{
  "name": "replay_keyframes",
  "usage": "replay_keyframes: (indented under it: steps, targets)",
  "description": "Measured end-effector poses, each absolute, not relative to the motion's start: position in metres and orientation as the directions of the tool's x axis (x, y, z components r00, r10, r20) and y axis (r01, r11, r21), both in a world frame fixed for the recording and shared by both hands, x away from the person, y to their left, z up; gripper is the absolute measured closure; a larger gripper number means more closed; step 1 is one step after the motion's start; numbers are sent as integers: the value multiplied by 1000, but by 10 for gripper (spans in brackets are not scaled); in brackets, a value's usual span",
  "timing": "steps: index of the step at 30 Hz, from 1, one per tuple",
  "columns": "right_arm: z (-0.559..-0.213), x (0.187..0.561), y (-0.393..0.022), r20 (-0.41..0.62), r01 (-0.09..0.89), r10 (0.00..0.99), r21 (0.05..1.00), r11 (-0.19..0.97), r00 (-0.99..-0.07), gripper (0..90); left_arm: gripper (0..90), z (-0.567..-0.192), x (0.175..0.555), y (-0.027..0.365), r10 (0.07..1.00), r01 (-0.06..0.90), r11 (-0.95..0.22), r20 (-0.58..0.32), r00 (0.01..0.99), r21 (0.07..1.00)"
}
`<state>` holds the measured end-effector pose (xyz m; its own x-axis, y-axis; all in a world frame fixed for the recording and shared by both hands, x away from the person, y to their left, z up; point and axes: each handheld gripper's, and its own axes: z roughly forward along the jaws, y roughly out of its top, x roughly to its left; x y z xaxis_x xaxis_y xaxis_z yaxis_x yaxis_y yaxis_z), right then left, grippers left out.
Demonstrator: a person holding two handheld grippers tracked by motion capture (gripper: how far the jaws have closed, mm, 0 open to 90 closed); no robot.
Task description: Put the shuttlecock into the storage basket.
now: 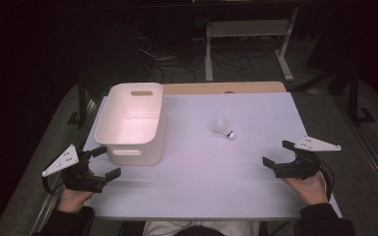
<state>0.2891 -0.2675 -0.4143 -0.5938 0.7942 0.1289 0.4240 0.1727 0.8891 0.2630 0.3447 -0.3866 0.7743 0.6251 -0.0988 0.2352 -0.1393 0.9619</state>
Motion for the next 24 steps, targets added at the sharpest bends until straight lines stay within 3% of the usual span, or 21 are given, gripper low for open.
replay_keyframes:
  steps: [24]
  targets:
    - [-413, 290, -265, 133, 438, 788, 879, 186, -601, 0, 0, -387, 262, 345, 625, 235, -143, -97, 775, 961]
